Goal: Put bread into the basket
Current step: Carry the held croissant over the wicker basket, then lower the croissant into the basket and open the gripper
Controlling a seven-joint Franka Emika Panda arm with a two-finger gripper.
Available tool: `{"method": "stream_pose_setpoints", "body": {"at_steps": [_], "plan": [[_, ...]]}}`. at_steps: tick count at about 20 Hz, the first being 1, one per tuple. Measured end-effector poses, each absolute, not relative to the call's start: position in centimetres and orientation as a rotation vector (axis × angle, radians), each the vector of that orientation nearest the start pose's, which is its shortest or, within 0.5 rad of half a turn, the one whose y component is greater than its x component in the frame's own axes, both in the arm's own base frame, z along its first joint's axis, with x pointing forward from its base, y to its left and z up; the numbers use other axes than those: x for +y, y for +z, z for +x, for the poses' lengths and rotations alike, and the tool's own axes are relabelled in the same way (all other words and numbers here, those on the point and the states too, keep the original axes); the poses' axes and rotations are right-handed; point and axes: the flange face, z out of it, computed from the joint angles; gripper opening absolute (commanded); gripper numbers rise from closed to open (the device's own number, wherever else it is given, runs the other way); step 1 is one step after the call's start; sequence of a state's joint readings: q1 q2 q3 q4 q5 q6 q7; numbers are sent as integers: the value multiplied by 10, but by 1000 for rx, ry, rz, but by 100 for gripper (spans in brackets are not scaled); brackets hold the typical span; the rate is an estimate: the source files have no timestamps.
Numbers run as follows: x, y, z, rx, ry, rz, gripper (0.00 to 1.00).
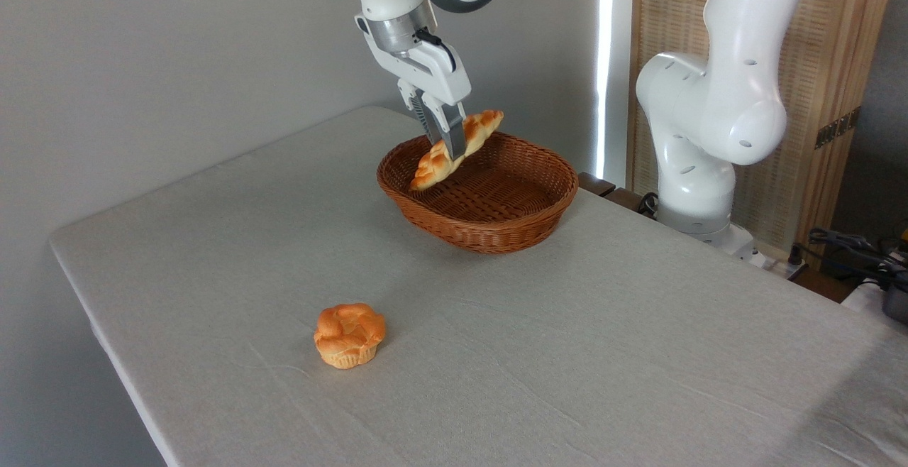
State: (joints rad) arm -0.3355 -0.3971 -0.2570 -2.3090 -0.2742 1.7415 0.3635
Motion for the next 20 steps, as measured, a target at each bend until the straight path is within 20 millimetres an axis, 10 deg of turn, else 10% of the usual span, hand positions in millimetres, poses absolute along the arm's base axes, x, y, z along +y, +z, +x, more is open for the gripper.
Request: {"method": "stream_pose_setpoints", "body": {"at_steps": [20], "plan": [[-259, 478, 335, 1351, 261, -2990, 100]]}}
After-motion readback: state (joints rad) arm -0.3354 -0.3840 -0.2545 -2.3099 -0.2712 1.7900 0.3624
